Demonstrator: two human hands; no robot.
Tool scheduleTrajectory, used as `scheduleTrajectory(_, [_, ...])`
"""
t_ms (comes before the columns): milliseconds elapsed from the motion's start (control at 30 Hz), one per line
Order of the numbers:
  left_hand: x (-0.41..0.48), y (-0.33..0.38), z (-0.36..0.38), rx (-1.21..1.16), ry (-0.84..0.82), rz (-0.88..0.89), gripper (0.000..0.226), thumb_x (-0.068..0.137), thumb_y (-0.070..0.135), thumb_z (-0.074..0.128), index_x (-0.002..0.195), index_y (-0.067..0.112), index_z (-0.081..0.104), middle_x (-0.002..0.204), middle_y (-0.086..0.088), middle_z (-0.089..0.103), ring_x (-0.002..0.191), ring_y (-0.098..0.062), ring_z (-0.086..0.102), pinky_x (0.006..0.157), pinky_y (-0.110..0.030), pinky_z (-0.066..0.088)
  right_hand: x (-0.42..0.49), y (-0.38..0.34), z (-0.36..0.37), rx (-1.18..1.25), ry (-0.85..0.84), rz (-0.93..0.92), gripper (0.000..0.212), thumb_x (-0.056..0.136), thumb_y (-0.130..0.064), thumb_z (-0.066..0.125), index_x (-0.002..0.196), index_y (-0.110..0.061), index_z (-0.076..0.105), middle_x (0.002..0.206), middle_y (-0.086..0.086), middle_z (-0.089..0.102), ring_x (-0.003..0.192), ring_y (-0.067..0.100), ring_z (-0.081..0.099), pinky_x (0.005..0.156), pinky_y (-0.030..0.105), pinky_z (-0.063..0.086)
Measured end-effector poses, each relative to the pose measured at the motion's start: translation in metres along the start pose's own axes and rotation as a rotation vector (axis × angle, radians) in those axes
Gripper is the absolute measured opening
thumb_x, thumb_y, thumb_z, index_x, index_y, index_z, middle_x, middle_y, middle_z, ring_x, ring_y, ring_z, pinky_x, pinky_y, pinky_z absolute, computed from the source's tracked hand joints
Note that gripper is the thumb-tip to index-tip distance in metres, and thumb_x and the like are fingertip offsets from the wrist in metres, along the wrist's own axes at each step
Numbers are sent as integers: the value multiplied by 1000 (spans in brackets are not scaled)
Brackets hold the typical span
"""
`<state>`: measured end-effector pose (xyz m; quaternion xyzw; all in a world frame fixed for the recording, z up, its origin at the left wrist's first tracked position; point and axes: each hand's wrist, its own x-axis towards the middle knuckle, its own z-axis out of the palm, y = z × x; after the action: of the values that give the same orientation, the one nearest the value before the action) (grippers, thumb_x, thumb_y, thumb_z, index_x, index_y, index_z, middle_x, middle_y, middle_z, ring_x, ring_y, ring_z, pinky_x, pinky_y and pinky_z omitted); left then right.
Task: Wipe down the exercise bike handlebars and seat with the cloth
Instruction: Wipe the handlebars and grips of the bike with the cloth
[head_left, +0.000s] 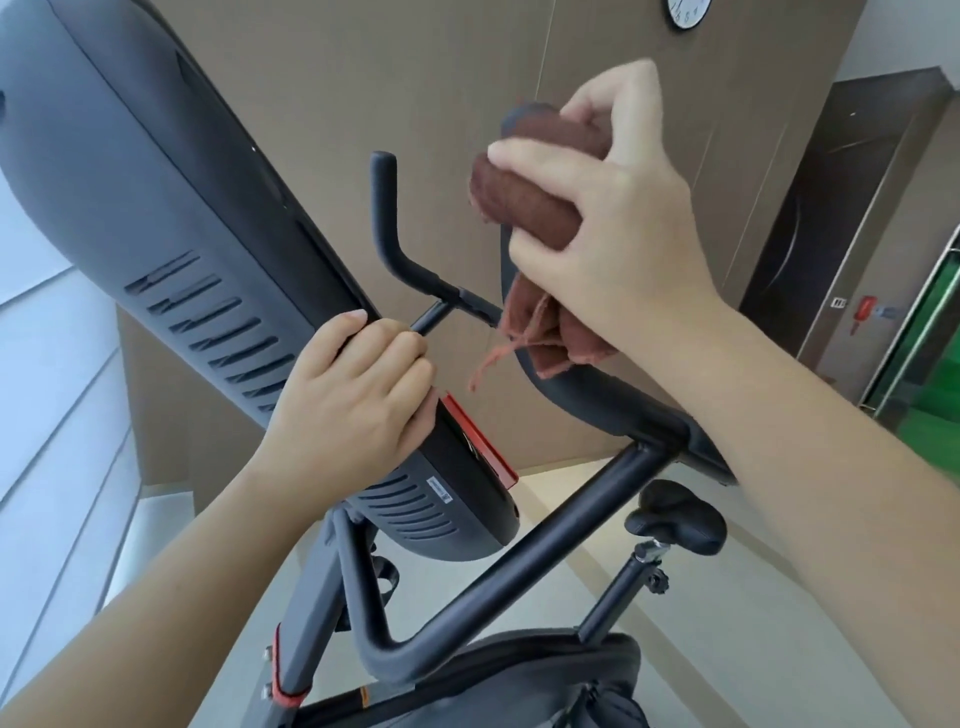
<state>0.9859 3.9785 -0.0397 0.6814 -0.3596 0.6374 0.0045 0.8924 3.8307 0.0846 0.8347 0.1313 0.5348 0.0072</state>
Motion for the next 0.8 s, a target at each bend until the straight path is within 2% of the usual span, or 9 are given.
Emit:
scheduleTrajectory(67, [0,0,0,0,-5,-2,23,89,19,45,75,6,59,86,-8,66,86,-27,63,89,-36,32,-20,3,-3,-10,-83,-51,33,73,-14,65,106,-16,67,114,20,45,97,31,53,80,41,51])
scheduleTrajectory(133, [0,0,-1,0,-20,-4,23,89,18,45,76,6,59,86,-8,66,87,-26,63,90,-36,32,-51,8,-7,46,-184,-39,34,71,-16,66,105,-19,68,112,15,45,93,27,54,79,36,50])
scheduleTrajectory(300, [1,1,-5,-3,-51,-25,22,89,16,44,76,6,59,87,-8,66,88,-27,62,92,-37,31,-109,28,-20,92,-470,11,36,69,-13,73,103,-26,70,115,1,40,103,18,51,88,32,49])
scheduleTrajectory(367, [2,2,-6,-2,-60,-30,22,89,15,44,75,6,59,86,-8,66,86,-27,62,92,-37,31,-102,36,-28,171,-455,50,38,70,-13,71,103,-32,69,115,-2,40,103,8,48,93,21,44])
scheduleTrajectory(433, [1,3,-6,1,-63,-45,22,89,14,44,75,6,58,86,-8,65,85,-28,61,92,-37,30,-82,37,-28,227,-282,50,40,71,-12,69,107,-29,67,114,1,39,104,7,45,97,11,36])
scheduleTrajectory(500, [1,4,-6,6,-66,-55,21,88,14,44,76,5,58,86,-9,65,84,-29,61,93,-37,30,-60,30,-18,240,-93,7,39,73,-11,67,111,-20,66,112,9,41,107,13,45,100,16,35])
scheduleTrajectory(567, [1,5,-6,4,-71,-52,20,88,14,45,77,5,58,88,-9,65,86,-29,61,94,-38,29,-46,22,-4,228,-36,-33,36,76,-11,65,112,-17,66,114,18,44,110,21,47,97,25,42])
scheduleTrajectory(633, [0,6,-6,-4,-74,-50,19,88,14,45,78,5,58,89,-10,65,88,-29,61,95,-38,28,-48,23,3,189,-67,-79,35,76,-12,65,110,-17,67,116,22,44,111,22,47,92,30,46])
scheduleTrajectory(800, [0,7,-6,-8,-76,-57,19,88,15,44,80,5,59,90,-10,65,91,-30,60,96,-39,27,-91,55,-10,367,-330,-8,41,71,-11,68,107,-31,65,116,5,41,102,0,45,95,13,39])
